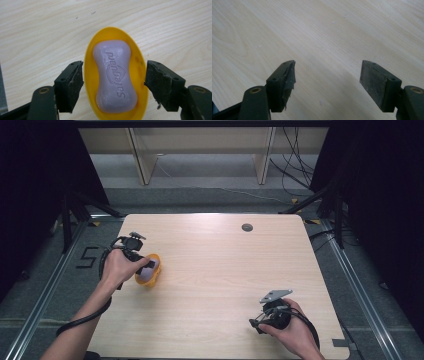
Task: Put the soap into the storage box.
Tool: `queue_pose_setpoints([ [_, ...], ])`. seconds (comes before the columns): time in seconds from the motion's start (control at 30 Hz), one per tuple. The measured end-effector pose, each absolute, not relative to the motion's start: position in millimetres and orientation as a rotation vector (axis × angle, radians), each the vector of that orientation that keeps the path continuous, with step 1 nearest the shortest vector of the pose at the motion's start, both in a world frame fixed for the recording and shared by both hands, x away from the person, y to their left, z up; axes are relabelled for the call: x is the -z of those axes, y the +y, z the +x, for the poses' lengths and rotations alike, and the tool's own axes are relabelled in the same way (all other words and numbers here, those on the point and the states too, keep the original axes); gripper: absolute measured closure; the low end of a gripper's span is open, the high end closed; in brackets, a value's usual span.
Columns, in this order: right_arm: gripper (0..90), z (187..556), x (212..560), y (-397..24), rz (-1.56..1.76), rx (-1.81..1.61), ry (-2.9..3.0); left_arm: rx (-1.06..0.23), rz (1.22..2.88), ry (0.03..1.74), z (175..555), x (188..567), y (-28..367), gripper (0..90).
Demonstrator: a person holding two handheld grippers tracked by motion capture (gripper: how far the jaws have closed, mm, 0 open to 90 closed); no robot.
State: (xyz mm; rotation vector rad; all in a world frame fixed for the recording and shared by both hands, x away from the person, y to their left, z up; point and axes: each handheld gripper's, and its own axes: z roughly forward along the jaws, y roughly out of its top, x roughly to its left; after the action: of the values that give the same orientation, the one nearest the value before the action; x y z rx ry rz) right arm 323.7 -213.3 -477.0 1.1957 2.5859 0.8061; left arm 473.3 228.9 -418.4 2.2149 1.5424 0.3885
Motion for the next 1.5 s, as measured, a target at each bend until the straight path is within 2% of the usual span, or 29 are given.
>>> queue_pose_setpoints([
  [0.33,28.9,323.4,478.3,-212.7,1.196,-0.823,2.567,-0.425,2.177,1.391,440.4,413.5,230.6,24.6],
  [0.43,28.7,322.9,475.9,-213.2,1.207,-0.807,2.579,-0.471,2.135,1.345,427.6,417.1,230.7,22.9],
  [0.73,28.7,322.5,475.1,-213.3,1.217,-0.813,2.570,-0.508,2.106,1.194,395.1,426.1,236.4,22.5],
  [1.3,27.9,322.4,475.1,-213.9,1.229,-0.820,2.570,-0.474,2.046,1.131,352.1,476.1,243.1,21.4],
  [1.37,27.6,322.6,475.6,-214.3,1.221,-0.821,2.569,-0.509,2.075,1.102,347.1,480.4,246.3,22.0],
  [1.47,27.6,322.4,473.8,-215.2,1.228,-0.828,2.564,-0.493,2.046,1.113,339.9,488.9,246.7,22.4],
  [1.5,27.7,322.8,473.7,-216.0,1.214,-0.831,2.563,-0.473,2.094,1.110,337.8,489.7,248.6,22.5],
])
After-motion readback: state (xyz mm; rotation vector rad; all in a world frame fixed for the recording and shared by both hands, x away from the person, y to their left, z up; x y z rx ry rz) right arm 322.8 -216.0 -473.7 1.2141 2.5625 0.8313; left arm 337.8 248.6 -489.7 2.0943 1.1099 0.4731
